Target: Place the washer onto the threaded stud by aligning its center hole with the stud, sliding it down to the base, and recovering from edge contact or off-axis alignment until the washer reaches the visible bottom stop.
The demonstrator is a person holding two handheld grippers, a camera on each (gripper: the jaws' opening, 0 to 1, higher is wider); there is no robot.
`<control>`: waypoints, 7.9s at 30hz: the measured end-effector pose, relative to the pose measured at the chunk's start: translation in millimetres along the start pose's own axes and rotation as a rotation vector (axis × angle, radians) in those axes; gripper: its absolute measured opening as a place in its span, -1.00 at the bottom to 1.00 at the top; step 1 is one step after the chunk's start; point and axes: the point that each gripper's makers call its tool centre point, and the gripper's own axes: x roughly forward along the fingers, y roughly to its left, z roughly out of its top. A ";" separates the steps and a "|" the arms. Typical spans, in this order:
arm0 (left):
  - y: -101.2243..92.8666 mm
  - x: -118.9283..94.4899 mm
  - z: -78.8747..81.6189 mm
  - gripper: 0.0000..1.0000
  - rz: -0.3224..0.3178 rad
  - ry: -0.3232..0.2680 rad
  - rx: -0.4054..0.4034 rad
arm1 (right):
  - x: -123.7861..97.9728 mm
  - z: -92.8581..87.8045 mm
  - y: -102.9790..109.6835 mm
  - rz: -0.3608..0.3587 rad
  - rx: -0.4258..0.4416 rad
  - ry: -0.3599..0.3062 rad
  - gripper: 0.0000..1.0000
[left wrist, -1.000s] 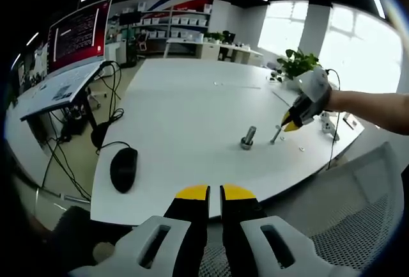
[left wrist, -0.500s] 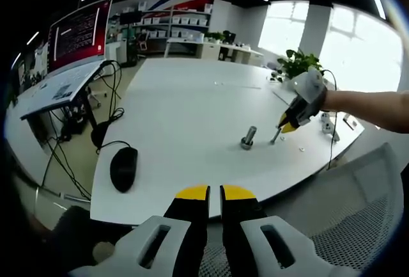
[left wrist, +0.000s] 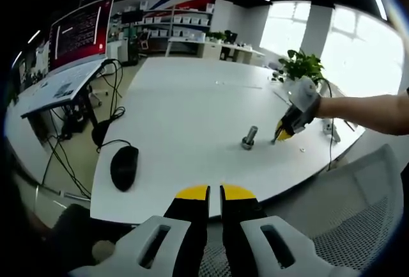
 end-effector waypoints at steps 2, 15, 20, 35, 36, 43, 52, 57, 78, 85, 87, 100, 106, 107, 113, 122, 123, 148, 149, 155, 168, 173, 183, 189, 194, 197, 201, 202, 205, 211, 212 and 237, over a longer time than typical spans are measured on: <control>0.4 -0.1 -0.8 -0.92 0.001 0.005 0.000 | 4.5 -1.0 0.8 0.004 -0.001 0.005 -0.73; 0.8 -0.7 -0.1 -0.92 0.004 -0.001 -0.008 | 17.1 -5.6 1.7 0.021 -0.022 0.019 -0.72; 0.8 -0.7 0.0 -0.92 0.003 -0.002 -0.009 | 14.8 -5.9 2.1 0.023 -0.030 0.021 -0.59; 1.0 -0.6 1.0 -0.92 0.002 -0.007 -0.009 | -17.0 -10.4 9.1 0.012 0.097 -0.102 -0.46; 1.0 -0.7 1.2 -0.92 0.002 -0.008 -0.009 | -20.4 -7.2 12.5 0.029 0.138 -0.141 -0.46; 1.1 -0.6 1.4 -0.92 0.002 -0.008 -0.008 | -43.1 -10.1 15.0 0.026 0.225 -0.226 -0.47; 1.0 -0.9 2.3 -0.92 0.001 -0.014 -0.008 | -63.6 -33.6 19.6 -0.012 0.287 -0.280 -0.47; 1.0 -0.9 2.1 -0.92 0.000 -0.013 -0.007 | -69.0 -52.4 18.0 -0.036 0.349 -0.305 -0.48; 1.3 -0.8 1.3 -0.92 0.000 -0.008 -0.006 | -35.7 -127.4 39.7 -0.090 0.613 -0.234 -0.52; 1.6 -0.8 1.6 -0.92 0.002 -0.011 -0.008 | -24.7 -138.0 40.1 -0.035 0.555 -0.108 -0.52; 1.6 -0.9 1.4 -0.92 0.002 -0.011 -0.009 | -20.7 -137.3 32.2 -0.045 0.488 -0.100 -0.52; 1.6 -1.2 3.0 -0.92 0.003 -0.020 -0.013 | -16.6 -127.8 23.8 -0.032 0.423 -0.005 -0.54; 1.4 -1.8 3.0 -0.92 0.005 -0.024 -0.017 | -16.6 -128.2 21.6 -0.037 0.415 0.004 -0.73; 1.5 -1.9 3.3 -0.92 0.006 -0.026 -0.018 | -16.8 -128.4 21.6 -0.036 0.400 0.005 -0.73; 1.7 -2.0 4.2 -0.92 0.006 -0.030 -0.021 | -17.6 -129.0 22.3 -0.043 0.403 0.001 -0.73; 1.2 -1.9 2.3 -0.92 0.003 -0.021 -0.018 | -24.1 -117.8 26.5 0.005 0.521 -0.090 -0.74; 1.2 -2.0 2.3 -0.92 0.003 -0.021 -0.018 | -26.4 -116.2 25.5 0.002 0.510 -0.087 -0.74; 1.1 -1.8 3.6 -0.92 0.001 -0.028 -0.018 | -68.0 -43.4 17.9 0.017 0.383 -0.160 -0.74; 1.1 -1.8 3.6 -0.92 0.001 -0.028 -0.018 | -68.3 -41.6 17.5 0.021 0.380 -0.160 -0.74; 1.4 -1.7 4.1 -0.92 0.001 -0.030 -0.021 | -68.9 -31.6 14.7 0.015 0.337 -0.158 -0.74; 1.2 -1.6 3.2 -0.92 0.001 -0.023 -0.019 | -67.0 -9.1 2.9 0.001 0.267 -0.163 -0.74; 1.5 -1.7 3.7 -0.92 0.001 -0.025 -0.020 | -63.3 1.2 0.4 -0.001 0.237 -0.156 -0.74; 2.2 -1.8 3.7 -0.92 0.003 -0.026 -0.024 | -49.7 8.7 -2.5 0.005 0.197 -0.122 -0.74; 2.1 -1.6 3.3 -0.92 0.004 -0.024 -0.026 | -42.8 5.6 -4.6 0.007 0.174 -0.093 -0.74; 2.2 -1.3 3.4 -0.92 0.004 -0.024 -0.028 | -41.1 7.0 -4.1 0.015 0.168 -0.090 -0.74; 2.1 -1.2 3.2 -0.92 0.004 -0.022 -0.028 | -38.5 7.7 -4.4 0.021 0.165 -0.086 -0.74; 2.2 -1.1 3.2 -0.92 0.005 -0.022 -0.028 | -32.9 6.3 -3.7 0.024 0.153 -0.073 -0.74; 2.2 -1.1 3.2 -0.92 0.006 -0.023 -0.029 | -31.2 4.9 -3.5 0.022 0.150 -0.065 -0.74; 2.2 -1.1 3.0 -0.92 0.006 -0.022 -0.029 | -24.6 2.7 -2.2 0.031 0.148 -0.055 -0.74; 2.1 -0.9 2.3 -0.92 0.006 -0.019 -0.030 | -5.0 -5.2 -1.0 0.030 0.140 -0.023 -0.74; 2.2 -0.9 2.5 -0.92 0.007 -0.020 -0.030 | -0.6 -7.0 -0.7 0.030 0.138 -0.016 -0.74; 2.0 -1.7 2.4 -0.92 0.006 -0.024 -0.029 | -11.1 -43.3 23.0 0.058 0.188 -0.017 -0.38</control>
